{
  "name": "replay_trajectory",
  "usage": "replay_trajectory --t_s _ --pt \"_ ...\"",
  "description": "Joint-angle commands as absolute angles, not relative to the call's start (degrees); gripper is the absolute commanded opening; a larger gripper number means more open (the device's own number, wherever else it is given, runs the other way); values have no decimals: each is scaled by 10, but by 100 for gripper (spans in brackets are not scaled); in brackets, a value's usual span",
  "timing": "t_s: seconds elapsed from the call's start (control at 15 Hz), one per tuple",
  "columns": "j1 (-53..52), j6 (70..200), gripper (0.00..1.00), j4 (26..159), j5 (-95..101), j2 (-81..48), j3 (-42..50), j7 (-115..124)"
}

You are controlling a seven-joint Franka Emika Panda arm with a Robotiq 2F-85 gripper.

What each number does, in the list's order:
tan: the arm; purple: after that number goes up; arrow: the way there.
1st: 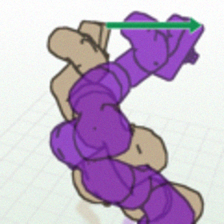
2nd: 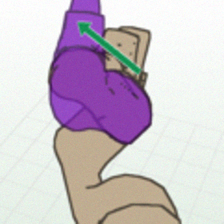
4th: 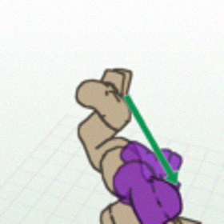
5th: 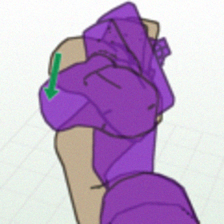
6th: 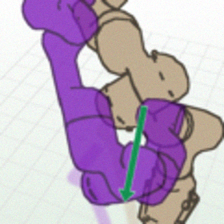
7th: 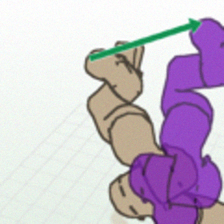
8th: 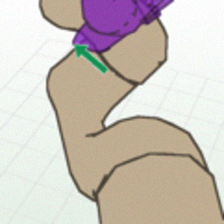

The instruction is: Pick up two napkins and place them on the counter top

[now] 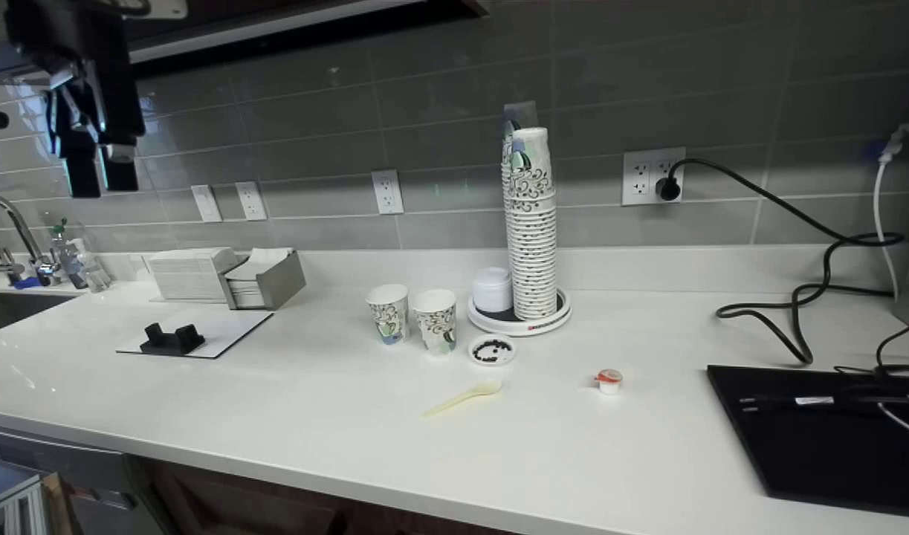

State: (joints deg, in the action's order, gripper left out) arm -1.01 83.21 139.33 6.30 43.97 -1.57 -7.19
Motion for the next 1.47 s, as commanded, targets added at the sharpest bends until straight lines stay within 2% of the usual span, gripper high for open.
replay_trajectory --t_s 0.0,0.4,0.73,1.4 --pt "-20 830 100 1392 66 439 -9 -67" --pt "-20 830 100 1392 66 439 -9 -67" --pt "-99 886 100 1371 75 376 -76 -102" --pt "-175 1260 100 1425 74 252 -72 -248"
